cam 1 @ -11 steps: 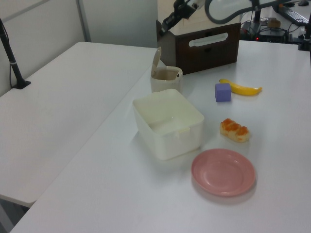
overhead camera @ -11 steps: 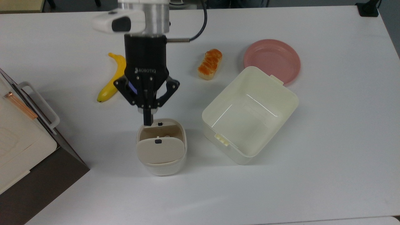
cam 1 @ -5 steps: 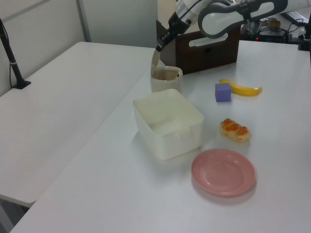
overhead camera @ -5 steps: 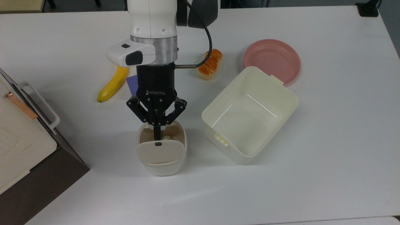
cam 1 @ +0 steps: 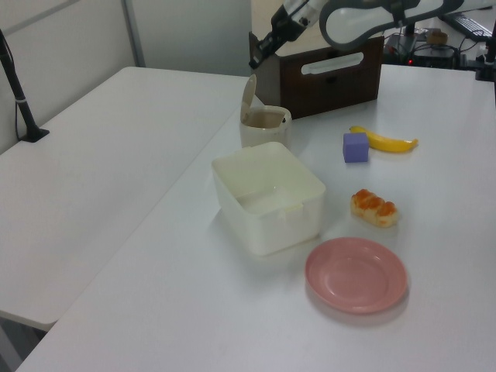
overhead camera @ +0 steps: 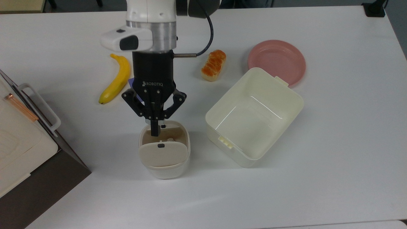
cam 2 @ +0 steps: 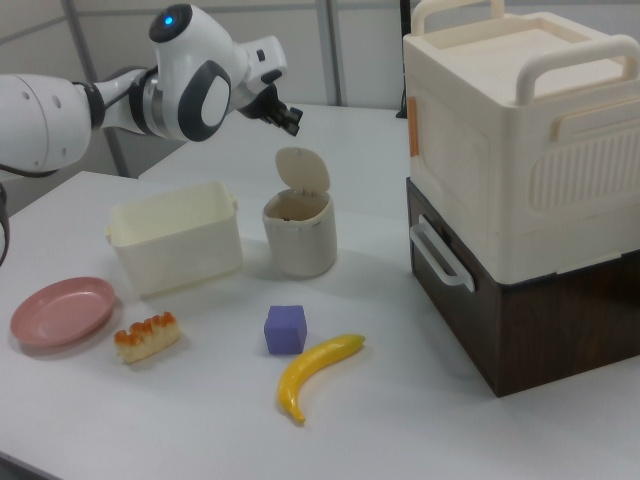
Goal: Close the trash can
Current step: 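Push the raised lid forward and down onto the can's rim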
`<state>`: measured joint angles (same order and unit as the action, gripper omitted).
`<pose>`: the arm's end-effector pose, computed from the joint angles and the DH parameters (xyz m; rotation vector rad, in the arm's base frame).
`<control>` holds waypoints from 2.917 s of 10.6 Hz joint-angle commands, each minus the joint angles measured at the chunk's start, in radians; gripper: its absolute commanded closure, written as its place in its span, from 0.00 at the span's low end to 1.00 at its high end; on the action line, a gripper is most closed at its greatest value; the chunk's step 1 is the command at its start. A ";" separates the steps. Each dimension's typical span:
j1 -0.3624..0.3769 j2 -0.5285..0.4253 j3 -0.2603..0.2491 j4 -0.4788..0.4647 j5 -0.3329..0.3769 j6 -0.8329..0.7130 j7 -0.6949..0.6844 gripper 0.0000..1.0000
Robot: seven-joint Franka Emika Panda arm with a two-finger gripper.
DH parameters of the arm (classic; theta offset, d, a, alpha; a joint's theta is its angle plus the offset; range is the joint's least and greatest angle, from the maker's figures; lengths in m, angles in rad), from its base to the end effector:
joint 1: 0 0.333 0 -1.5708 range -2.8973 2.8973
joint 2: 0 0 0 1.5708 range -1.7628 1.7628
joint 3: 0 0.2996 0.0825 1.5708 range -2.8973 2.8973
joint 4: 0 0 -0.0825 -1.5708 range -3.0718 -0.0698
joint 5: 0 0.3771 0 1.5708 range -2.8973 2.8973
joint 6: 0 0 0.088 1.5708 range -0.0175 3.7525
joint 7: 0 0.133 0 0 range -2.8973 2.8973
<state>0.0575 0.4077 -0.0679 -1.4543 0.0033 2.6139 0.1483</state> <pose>0.7344 0.0012 0.5096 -2.8861 0.2092 -1.1432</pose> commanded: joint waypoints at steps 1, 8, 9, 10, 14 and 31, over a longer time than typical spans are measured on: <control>0.010 -0.007 -0.013 -0.009 0.003 0.009 0.027 0.99; 0.019 0.086 -0.019 0.029 0.001 0.106 0.023 1.00; 0.019 0.066 -0.026 0.029 0.003 0.101 0.023 1.00; 0.018 0.062 -0.026 0.029 0.004 0.101 0.025 1.00; 0.015 0.066 -0.026 0.057 0.007 0.104 0.027 1.00; 0.025 0.046 -0.021 -0.020 0.135 -0.322 -0.208 1.00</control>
<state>0.0693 0.4796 -0.0812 -1.4508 0.1452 2.2846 -0.0391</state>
